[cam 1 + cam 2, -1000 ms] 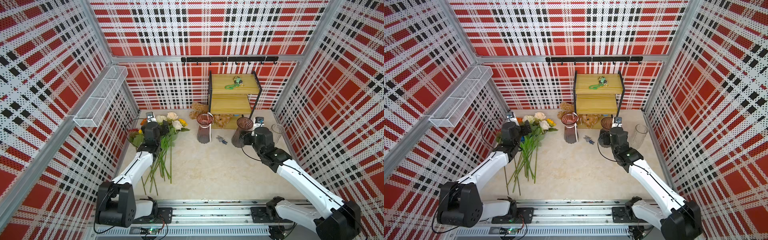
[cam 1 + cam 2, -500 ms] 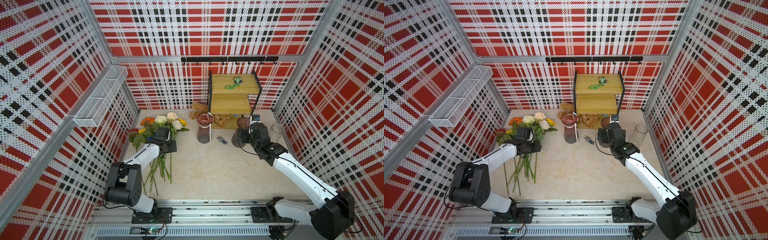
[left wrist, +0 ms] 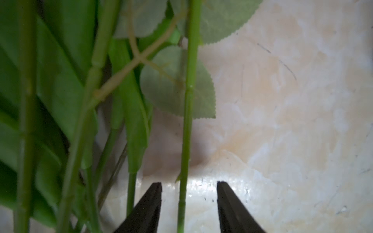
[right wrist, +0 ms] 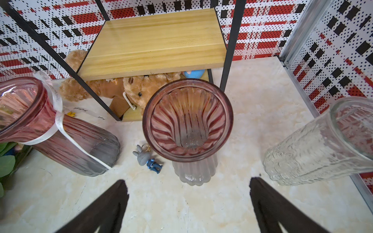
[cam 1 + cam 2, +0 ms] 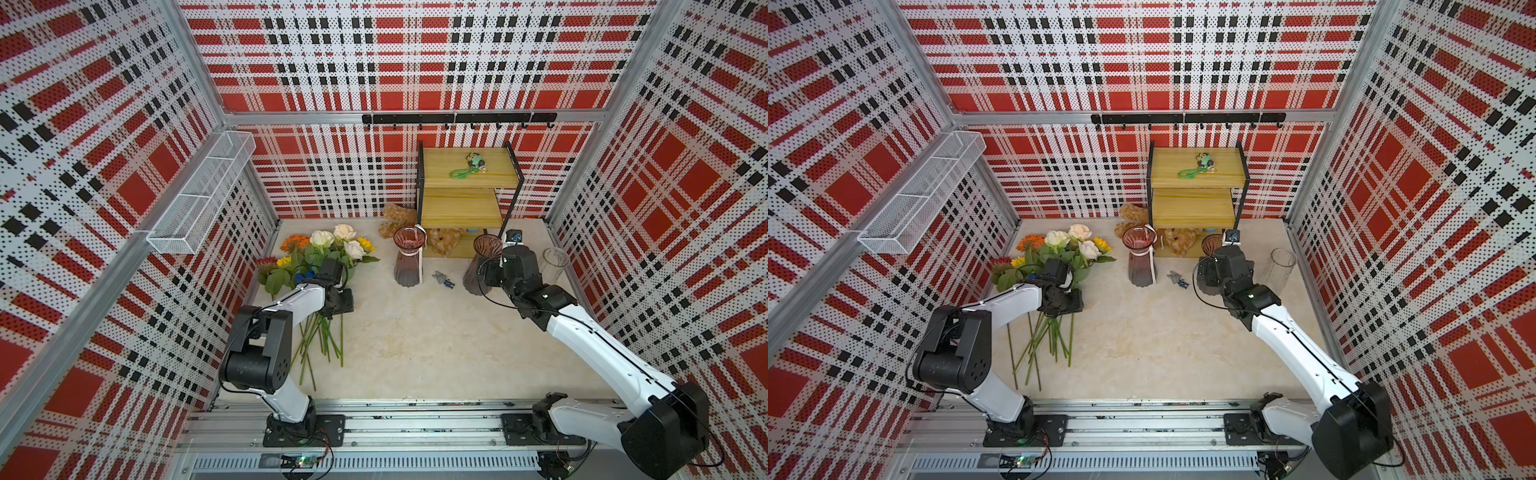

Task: Arrange the flowers in different vases according to their variety
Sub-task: Pick up the flower at the center of the board.

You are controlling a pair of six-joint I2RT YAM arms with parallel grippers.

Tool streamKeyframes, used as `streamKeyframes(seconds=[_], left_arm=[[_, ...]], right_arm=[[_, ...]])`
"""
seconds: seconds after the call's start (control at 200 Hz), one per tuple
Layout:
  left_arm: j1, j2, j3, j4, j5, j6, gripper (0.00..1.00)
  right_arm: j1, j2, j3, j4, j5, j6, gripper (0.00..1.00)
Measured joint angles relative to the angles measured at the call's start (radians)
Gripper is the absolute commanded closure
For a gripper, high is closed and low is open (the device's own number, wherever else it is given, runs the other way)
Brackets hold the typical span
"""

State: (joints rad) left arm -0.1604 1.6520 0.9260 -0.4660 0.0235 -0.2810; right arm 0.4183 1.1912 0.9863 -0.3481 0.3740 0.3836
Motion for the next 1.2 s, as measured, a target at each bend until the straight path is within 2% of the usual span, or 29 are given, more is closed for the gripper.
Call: streamKeyframes(seconds=[0.075, 0.286, 0.461, 0.626, 0.962, 1.203], left_arm=[[0.000, 0.014, 0.007, -0.003, -0.006, -0.003, 0.61], [-0.005, 0.032, 0.034, -0.005, -0.017, -0.003, 0.87], [-0.011, 0.029, 0.047, -0.006, -0.025, 0.002, 1.00], [-0.013, -0.012, 0.047, -0.014, -0.033, 0.001, 1.00], [-0.072, -0.268, 0.081, -0.047, -0.109, 0.000, 1.00], [-0.187, -0.411, 0.186, -0.027, -0.212, 0.000, 1.00]], right_arm=[[0.000, 0.000, 0.000, 0.000, -0.003, 0.000, 0.00], [-0.002, 0.000, 0.000, 0.000, -0.010, 0.001, 0.00], [-0.003, 0.000, 0.000, -0.001, -0.014, 0.001, 0.00], [-0.003, 0.000, 0.000, -0.002, -0.016, 0.002, 0.00], [-0.003, 0.000, 0.000, -0.002, -0.034, 0.014, 0.00], [-0.003, 0.013, 0.000, 0.002, -0.053, 0.033, 0.00]])
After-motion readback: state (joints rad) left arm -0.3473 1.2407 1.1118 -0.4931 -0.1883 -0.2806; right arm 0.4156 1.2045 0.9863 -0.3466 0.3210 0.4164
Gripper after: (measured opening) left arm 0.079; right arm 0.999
